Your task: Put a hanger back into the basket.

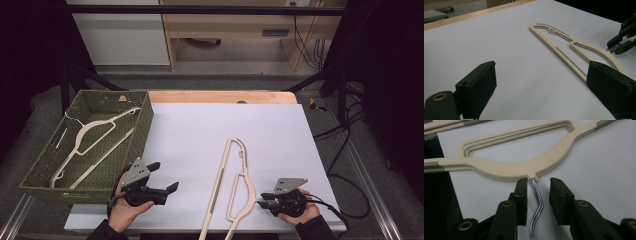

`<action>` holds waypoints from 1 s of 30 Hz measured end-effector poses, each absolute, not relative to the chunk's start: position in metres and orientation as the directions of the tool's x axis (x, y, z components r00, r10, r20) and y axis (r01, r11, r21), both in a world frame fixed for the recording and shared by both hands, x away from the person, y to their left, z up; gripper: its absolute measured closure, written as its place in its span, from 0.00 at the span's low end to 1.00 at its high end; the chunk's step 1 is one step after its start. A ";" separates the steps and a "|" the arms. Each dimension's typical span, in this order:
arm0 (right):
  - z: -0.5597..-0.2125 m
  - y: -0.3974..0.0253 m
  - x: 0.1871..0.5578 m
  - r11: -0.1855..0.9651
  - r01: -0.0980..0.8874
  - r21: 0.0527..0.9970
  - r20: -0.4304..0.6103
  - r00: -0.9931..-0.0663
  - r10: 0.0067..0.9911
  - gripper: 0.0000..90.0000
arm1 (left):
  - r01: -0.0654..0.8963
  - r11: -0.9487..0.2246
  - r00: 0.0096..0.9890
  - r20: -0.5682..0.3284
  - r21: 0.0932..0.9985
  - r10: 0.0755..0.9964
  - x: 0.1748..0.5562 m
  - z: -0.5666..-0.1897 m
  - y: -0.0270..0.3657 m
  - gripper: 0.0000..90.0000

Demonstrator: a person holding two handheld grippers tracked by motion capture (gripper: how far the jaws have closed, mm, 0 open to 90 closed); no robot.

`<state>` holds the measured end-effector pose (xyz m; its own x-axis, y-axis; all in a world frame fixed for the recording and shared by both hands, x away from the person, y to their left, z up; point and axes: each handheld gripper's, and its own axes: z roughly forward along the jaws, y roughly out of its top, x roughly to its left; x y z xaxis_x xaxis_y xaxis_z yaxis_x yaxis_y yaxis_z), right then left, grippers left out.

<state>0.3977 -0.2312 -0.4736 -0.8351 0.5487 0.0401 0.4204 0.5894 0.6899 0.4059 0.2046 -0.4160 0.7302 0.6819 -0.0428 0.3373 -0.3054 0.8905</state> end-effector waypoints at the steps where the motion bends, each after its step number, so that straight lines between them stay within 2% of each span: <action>1: -0.474 -0.232 0.398 0.594 0.419 0.686 0.041 -0.838 0.543 0.84 | 0.338 -0.309 0.732 -0.041 0.889 0.681 0.406 -0.416 0.204 0.10; 10: -0.477 -0.232 0.399 0.604 0.402 0.689 0.027 -0.846 0.532 0.95 | 0.340 -0.317 0.736 -0.041 0.885 0.676 0.406 -0.418 0.201 0.11; 22: -0.471 -0.237 0.401 0.590 0.385 0.710 0.051 -0.863 0.502 0.98 | 0.341 -0.330 0.744 -0.038 0.880 0.667 0.405 -0.421 0.197 0.11; 30: -0.454 -0.233 0.401 0.589 0.362 0.723 0.052 -0.878 0.476 0.99 | 0.346 -0.337 0.762 -0.053 0.876 0.645 0.404 -0.422 0.184 0.12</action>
<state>0.4011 -0.2332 -0.4543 -0.8780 0.4758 0.0521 0.3620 0.5888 0.7227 0.4038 0.1841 -0.4217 0.7620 0.6453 -0.0533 0.3463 -0.3365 0.8757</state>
